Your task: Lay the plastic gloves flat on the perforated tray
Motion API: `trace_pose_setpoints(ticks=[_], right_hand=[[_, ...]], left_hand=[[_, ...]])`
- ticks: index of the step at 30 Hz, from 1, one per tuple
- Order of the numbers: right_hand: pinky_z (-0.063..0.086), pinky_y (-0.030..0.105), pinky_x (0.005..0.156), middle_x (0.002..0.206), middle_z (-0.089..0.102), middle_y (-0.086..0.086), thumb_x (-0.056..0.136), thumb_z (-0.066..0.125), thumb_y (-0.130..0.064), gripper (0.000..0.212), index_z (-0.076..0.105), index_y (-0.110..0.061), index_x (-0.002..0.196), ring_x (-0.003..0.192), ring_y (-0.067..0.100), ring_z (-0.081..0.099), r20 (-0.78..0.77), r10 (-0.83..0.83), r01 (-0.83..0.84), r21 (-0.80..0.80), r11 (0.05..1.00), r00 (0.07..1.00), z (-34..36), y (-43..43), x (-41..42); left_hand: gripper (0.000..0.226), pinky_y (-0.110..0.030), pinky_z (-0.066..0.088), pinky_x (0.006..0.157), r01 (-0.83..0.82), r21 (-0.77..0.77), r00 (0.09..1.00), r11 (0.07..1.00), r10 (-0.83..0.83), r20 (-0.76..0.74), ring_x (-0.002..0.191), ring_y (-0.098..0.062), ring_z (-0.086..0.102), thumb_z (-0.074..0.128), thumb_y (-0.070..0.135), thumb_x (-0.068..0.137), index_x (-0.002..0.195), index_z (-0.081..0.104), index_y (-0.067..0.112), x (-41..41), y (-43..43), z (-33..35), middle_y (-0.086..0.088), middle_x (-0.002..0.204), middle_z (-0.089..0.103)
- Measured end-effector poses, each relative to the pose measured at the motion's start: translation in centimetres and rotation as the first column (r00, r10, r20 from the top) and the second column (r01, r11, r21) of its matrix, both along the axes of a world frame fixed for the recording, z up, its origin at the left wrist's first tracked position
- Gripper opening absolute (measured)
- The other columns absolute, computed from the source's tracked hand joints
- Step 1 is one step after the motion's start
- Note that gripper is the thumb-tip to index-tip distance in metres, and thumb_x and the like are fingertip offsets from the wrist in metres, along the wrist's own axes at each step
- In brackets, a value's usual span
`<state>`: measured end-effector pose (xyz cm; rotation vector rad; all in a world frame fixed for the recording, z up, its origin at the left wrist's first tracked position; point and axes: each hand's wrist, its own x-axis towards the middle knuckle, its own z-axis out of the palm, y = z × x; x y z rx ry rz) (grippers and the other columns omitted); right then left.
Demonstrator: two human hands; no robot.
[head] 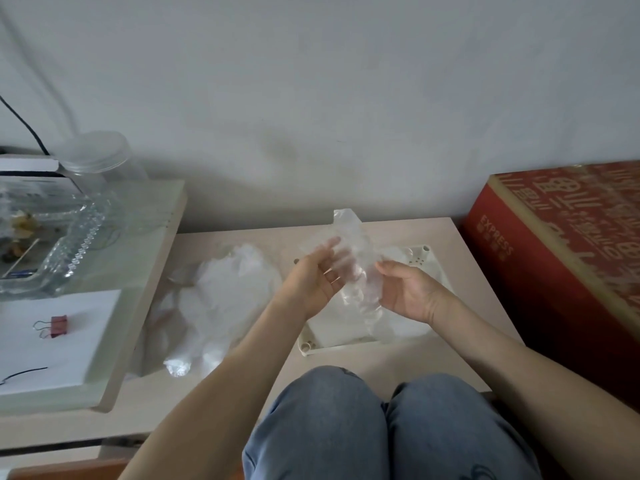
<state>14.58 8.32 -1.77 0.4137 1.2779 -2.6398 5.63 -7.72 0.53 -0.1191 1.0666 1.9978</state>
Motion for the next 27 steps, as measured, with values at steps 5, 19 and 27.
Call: trace_pose_setpoints(ticks=[5,19,27], right_hand=[[0.056,0.035,0.077,0.104,0.068,0.009,0.088,0.054,-0.007,0.034,0.058,-0.008,0.122,0.094,0.023,0.067,-0.039,-0.001,0.003,0.039,0.999,0.999,0.3,0.5,0.0],[0.051,0.038,0.087,0.111,0.065,0.010,0.077,0.074,-0.041,0.057,0.064,-0.010,0.123,0.092,0.026,0.064,0.001,0.038,-0.038,-0.037,0.999,0.999,0.6,1.5,1.1],[0.054,0.041,0.090,0.121,0.063,0.020,0.096,0.040,-0.044,0.051,0.068,-0.004,0.113,0.113,0.038,0.061,0.028,-0.208,0.210,-0.147,0.967,0.978,0.5,-0.2,0.8]], left_hand=[[0.064,-0.043,0.045,0.096,0.120,0.068,0.992,0.990,-0.122,0.026,0.100,-0.032,0.066,0.039,0.059,0.092,0.109,0.068,0.005,-1.3,-1.8,1.2,-0.017,0.116,0.067],[0.021,-0.018,0.049,0.050,0.398,-0.384,0.771,0.833,-0.531,-0.351,0.051,-0.011,0.061,0.046,0.021,0.100,0.101,0.065,0.013,-1.4,1.5,4.9,-0.006,0.092,0.071],[0.030,-0.038,0.045,0.099,0.551,-0.055,0.756,0.833,-0.525,-0.391,0.100,-0.025,0.057,0.039,0.025,0.103,0.112,0.066,0.016,0.6,6.0,8.0,-0.008,0.101,0.069]])
